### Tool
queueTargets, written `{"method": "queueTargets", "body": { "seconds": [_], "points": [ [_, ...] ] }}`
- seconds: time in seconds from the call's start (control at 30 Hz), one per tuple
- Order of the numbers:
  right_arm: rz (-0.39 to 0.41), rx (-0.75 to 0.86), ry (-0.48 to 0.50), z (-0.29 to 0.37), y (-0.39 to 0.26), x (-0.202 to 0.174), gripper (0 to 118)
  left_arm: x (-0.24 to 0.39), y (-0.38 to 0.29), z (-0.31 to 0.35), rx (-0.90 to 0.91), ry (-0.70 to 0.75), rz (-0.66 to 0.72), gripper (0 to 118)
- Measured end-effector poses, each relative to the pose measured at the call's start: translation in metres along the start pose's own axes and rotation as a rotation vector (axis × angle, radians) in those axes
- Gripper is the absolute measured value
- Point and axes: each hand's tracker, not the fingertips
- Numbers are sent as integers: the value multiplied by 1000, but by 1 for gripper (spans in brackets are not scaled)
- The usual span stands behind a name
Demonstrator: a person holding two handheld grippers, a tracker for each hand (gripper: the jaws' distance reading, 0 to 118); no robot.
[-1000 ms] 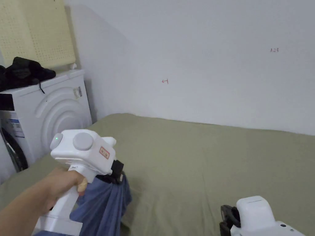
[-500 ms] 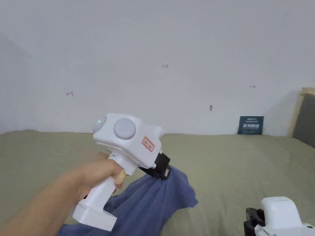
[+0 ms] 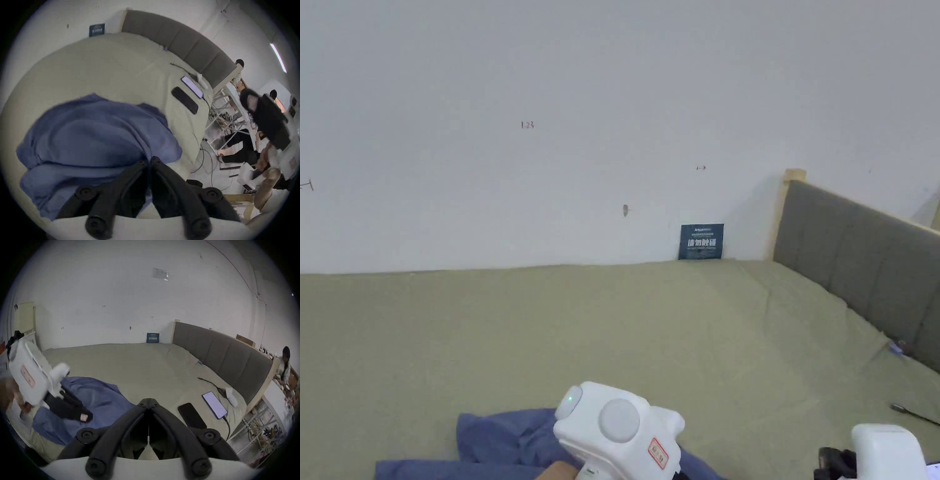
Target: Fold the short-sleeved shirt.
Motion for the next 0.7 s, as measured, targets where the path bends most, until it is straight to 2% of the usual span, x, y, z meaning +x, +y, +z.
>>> {"method": "queueTargets", "body": {
  "seconds": [0.03,0.1,0.13,0.17,0.2,0.27,0.3,0.37,0.4,0.43,0.57,0.7],
  "points": [
    [-3,-1,7,-1,1,-2,0,-6,-3,0,-20,40,20,36],
    [-12,2,25,-1,4,-7,0,-14,-10,5,-79,139,55,109],
    [-8,6,37,-2,7,-10,0,-24,-17,20,-73,158,71,111],
    [2,14,47,-1,8,-14,0,-34,-23,35,-50,147,76,106],
    [11,21,54,-1,10,-18,0,-41,-28,53,-15,167,94,95],
    [22,32,77,0,14,-25,0,-53,-49,101,104,216,133,80],
    [24,32,85,-1,15,-29,0,-59,-59,121,150,235,159,68],
    [31,34,104,-1,18,-36,0,-73,-90,166,255,268,218,40],
    [36,36,114,-2,19,-39,0,-76,-106,183,306,304,232,13],
    [41,40,120,-2,20,-43,0,-79,-127,199,379,376,246,2],
    [60,41,145,-8,20,-56,0,-83,-208,238,537,637,362,0],
    [118,27,159,-15,13,-73,0,-88,-271,250,556,655,505,0]
  ]
}}
